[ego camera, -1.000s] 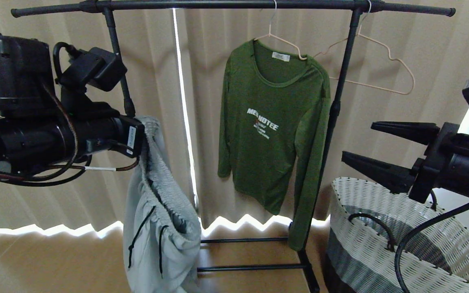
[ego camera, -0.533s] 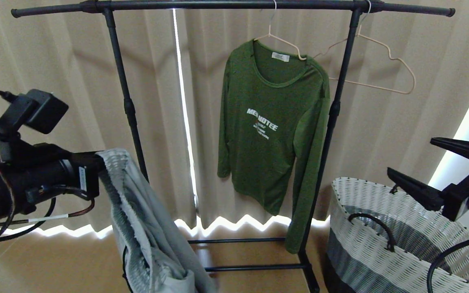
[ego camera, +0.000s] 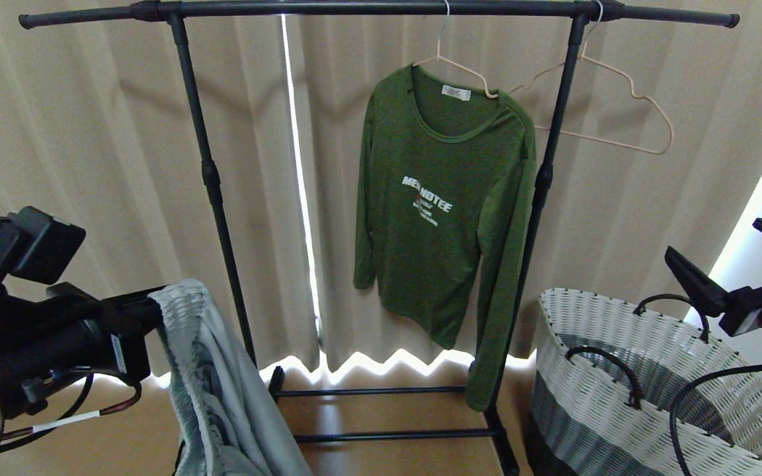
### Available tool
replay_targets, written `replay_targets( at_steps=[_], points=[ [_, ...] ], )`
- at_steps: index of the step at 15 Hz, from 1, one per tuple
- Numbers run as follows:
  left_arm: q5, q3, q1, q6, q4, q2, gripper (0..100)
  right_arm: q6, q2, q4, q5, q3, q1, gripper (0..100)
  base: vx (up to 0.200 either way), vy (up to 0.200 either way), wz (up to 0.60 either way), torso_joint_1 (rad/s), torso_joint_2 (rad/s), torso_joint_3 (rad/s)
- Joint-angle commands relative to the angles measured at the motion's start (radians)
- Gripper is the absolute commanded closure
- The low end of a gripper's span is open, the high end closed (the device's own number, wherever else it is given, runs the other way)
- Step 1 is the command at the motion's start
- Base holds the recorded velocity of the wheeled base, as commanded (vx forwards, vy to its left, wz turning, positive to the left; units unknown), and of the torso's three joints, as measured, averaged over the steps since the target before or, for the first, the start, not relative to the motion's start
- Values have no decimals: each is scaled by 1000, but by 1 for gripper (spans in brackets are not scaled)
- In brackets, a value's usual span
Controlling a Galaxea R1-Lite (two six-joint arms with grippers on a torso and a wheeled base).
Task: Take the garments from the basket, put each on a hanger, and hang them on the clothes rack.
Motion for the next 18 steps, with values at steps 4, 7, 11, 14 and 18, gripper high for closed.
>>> replay_targets(
  at_steps=[4,7,11,14,18],
  points=[
    [-19,1,-32,-3,1,-16,100,29,111,-153,-95,55,-108,0,0,0,0,0,0,0],
    [-21,-3,-32,-3,-1,-20,100,12,-124,188,-95,-29,-122,0,0,0,0,0,0,0],
    [-21,0,-32,-1,-1,-20,100,43,-508,1476,-76,-473,-103,0,0,0,0,0,0,0],
    [-21,4,-32,-1,-1,-15,100,93,-498,1482,-44,-390,-103,0,0,0,0,0,0,0],
    [-21,7,-31,-1,-1,-20,100,75,-412,1159,-49,-261,-108,0,0,0,0,0,0,0]
  ],
)
